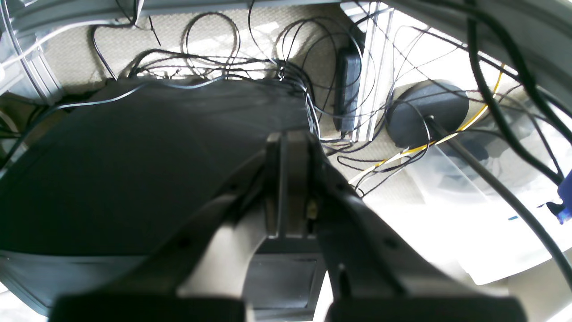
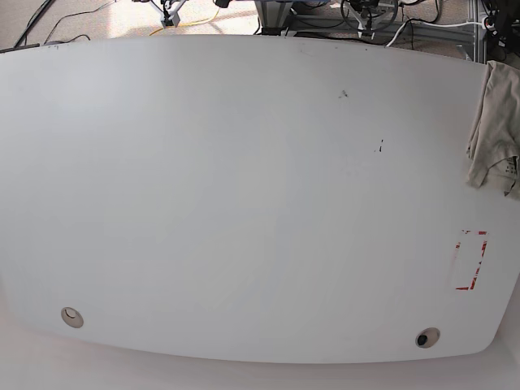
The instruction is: Layout the t-shirt on the table in an organized manner, then fold the t-shirt properly
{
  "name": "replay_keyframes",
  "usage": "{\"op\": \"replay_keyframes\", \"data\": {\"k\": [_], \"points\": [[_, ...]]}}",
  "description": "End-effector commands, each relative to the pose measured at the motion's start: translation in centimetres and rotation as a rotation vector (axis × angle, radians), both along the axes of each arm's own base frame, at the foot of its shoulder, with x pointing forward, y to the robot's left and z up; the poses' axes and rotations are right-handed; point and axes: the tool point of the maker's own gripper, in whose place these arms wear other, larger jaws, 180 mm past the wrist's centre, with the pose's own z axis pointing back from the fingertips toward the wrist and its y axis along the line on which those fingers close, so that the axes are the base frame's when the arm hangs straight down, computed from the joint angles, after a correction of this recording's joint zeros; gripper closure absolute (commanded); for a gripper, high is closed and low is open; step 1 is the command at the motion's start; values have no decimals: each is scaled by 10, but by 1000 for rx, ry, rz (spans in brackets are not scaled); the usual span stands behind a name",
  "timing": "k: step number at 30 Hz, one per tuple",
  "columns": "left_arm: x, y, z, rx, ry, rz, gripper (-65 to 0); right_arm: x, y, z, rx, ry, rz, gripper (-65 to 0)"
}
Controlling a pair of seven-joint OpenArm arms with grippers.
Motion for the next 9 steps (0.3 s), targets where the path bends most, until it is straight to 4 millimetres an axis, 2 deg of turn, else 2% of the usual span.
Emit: {"op": "replay_keyframes", "data": {"k": [1, 4, 9], "points": [[-4, 0, 0, -4, 4, 3, 0, 3, -7, 0, -13, -6, 3, -6], [-4, -2, 0, -7, 4, 4, 0, 7, -6, 0, -15, -12, 2, -6], [-2, -16, -1, -28, 2, 5, 0, 9, -7, -1, -20, -15, -1, -6]]}}
